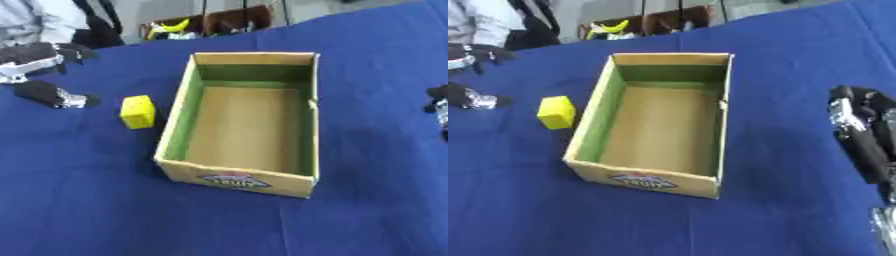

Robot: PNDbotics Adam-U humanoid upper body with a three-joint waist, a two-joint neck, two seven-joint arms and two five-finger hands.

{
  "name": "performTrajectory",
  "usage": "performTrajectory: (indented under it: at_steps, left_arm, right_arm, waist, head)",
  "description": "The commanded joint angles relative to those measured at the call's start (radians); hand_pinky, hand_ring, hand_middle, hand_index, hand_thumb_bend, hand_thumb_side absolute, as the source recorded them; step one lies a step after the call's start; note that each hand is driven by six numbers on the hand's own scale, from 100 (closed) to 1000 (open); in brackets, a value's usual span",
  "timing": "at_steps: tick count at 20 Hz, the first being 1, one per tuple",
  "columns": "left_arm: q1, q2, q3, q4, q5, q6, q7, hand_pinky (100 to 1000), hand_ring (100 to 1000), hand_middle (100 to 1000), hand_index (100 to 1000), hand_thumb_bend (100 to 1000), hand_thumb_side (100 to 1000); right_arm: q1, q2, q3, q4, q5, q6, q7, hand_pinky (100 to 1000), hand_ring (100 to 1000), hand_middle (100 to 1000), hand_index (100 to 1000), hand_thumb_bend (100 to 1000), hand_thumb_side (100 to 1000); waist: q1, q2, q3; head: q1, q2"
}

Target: Pick up objects on the table and place them in the box.

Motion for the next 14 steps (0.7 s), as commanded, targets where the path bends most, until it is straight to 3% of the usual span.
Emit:
performTrajectory:
  at_steps: [1, 4, 5, 14]
  left_arm:
    - [-0.036, 0.01, 0.0, 0.022, 0.0, -0.009, -0.017, 715, 888, 951, 1000, 606, 736]
    - [-0.042, 0.007, -0.001, 0.032, -0.003, -0.016, -0.018, 715, 888, 951, 1000, 606, 736]
    - [-0.051, -0.002, -0.009, 0.042, -0.002, -0.02, -0.023, 713, 887, 947, 1000, 647, 731]
    - [-0.109, -0.065, -0.037, 0.153, -0.03, -0.043, -0.144, 727, 895, 952, 1000, 698, 678]
  right_arm:
    - [-0.016, -0.018, 0.004, -0.027, -0.009, -0.003, 0.005, 899, 971, 536, 724, 100, 756]
    - [-0.016, -0.018, 0.004, -0.028, -0.01, -0.003, 0.006, 899, 971, 536, 724, 100, 756]
    - [-0.024, -0.018, 0.008, -0.036, -0.011, -0.008, 0.006, 898, 971, 541, 726, 100, 755]
    - [-0.049, -0.019, 0.016, -0.065, -0.019, -0.011, 0.01, 897, 969, 540, 723, 100, 752]
  waist:
    - [-0.004, -0.017, 0.0]
    - [-0.003, -0.017, -0.001]
    - [-0.003, -0.015, -0.007]
    - [-0.001, -0.006, -0.024]
  head:
    - [0.007, -0.011]
    - [0.007, -0.011]
    - [0.015, -0.012]
    - [0.028, -0.022]
